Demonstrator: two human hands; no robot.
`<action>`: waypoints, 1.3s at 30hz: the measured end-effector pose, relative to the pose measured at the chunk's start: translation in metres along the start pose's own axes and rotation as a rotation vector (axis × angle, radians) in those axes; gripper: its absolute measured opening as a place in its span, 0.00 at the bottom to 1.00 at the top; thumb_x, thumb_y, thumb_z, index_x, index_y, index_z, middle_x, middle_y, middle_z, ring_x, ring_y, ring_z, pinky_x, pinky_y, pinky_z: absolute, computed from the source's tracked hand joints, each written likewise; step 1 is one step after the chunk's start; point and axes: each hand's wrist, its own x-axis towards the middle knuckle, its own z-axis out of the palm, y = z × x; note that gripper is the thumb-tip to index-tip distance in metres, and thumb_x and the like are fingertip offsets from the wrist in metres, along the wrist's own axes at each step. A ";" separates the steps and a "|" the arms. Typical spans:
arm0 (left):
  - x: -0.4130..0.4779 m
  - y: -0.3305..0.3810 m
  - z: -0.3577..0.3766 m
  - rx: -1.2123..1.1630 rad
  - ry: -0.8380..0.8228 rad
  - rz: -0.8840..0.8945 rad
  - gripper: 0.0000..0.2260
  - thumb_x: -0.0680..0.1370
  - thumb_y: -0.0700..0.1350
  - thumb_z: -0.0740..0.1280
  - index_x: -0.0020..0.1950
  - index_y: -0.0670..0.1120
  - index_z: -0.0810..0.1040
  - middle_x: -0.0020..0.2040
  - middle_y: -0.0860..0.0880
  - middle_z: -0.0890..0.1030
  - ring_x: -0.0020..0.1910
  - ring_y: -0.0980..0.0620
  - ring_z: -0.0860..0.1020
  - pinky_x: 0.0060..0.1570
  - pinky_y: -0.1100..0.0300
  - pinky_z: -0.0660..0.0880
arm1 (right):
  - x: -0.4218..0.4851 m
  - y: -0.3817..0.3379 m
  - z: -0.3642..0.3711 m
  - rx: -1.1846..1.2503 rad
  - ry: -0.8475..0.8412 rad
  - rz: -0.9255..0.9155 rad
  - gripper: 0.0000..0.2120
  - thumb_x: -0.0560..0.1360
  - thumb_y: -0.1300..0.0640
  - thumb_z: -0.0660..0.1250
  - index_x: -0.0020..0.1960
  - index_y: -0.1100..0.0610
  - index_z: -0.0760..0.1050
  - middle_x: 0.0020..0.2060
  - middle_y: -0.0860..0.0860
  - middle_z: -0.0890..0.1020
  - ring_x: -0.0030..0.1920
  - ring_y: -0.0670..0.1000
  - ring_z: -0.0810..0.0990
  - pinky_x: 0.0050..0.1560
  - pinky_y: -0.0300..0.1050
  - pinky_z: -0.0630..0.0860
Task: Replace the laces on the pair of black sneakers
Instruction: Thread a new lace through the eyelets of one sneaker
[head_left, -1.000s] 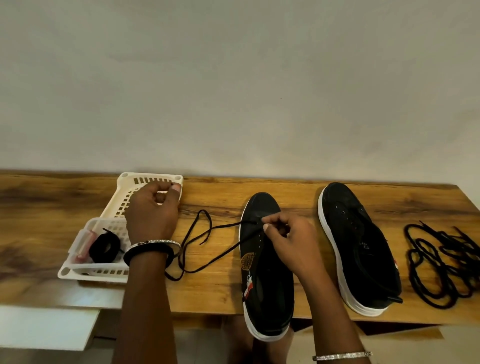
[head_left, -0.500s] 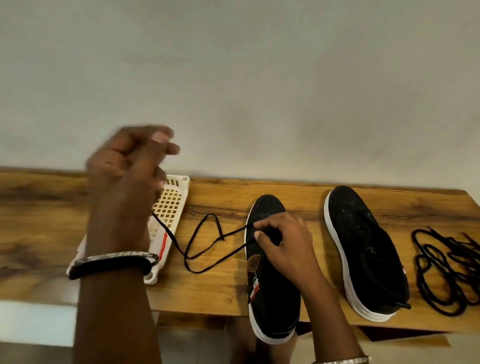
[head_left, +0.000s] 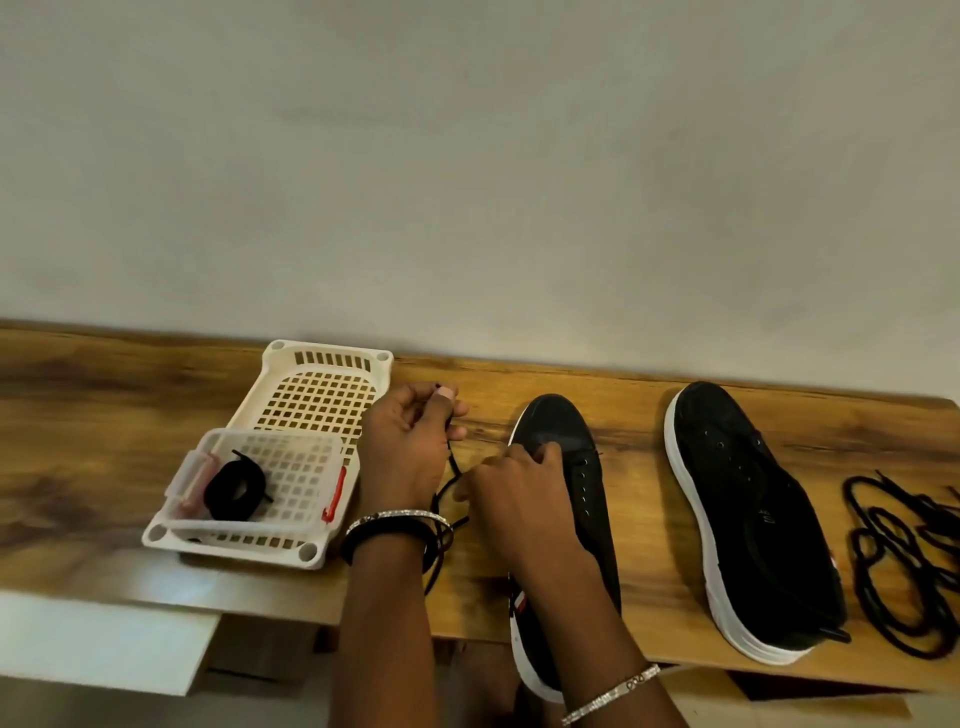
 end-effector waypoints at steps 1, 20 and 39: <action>0.001 -0.001 -0.001 -0.005 -0.004 -0.002 0.02 0.79 0.43 0.68 0.49 0.46 0.80 0.40 0.49 0.85 0.31 0.58 0.80 0.30 0.68 0.73 | 0.000 -0.001 0.000 -0.017 -0.007 -0.012 0.12 0.81 0.57 0.62 0.60 0.48 0.81 0.55 0.50 0.83 0.63 0.56 0.74 0.66 0.61 0.60; 0.005 -0.002 -0.024 -0.140 -0.072 -0.070 0.04 0.79 0.41 0.69 0.51 0.42 0.82 0.38 0.47 0.84 0.29 0.54 0.78 0.24 0.64 0.71 | 0.005 0.018 -0.009 0.508 0.264 0.032 0.22 0.78 0.64 0.63 0.66 0.44 0.78 0.63 0.43 0.80 0.67 0.50 0.71 0.69 0.58 0.67; -0.072 0.012 0.033 0.373 -0.197 0.038 0.04 0.76 0.41 0.73 0.48 0.50 0.84 0.41 0.53 0.85 0.34 0.62 0.79 0.33 0.69 0.75 | -0.064 0.094 -0.022 0.953 0.224 0.557 0.08 0.76 0.55 0.72 0.42 0.42 0.79 0.40 0.39 0.81 0.45 0.43 0.80 0.42 0.38 0.73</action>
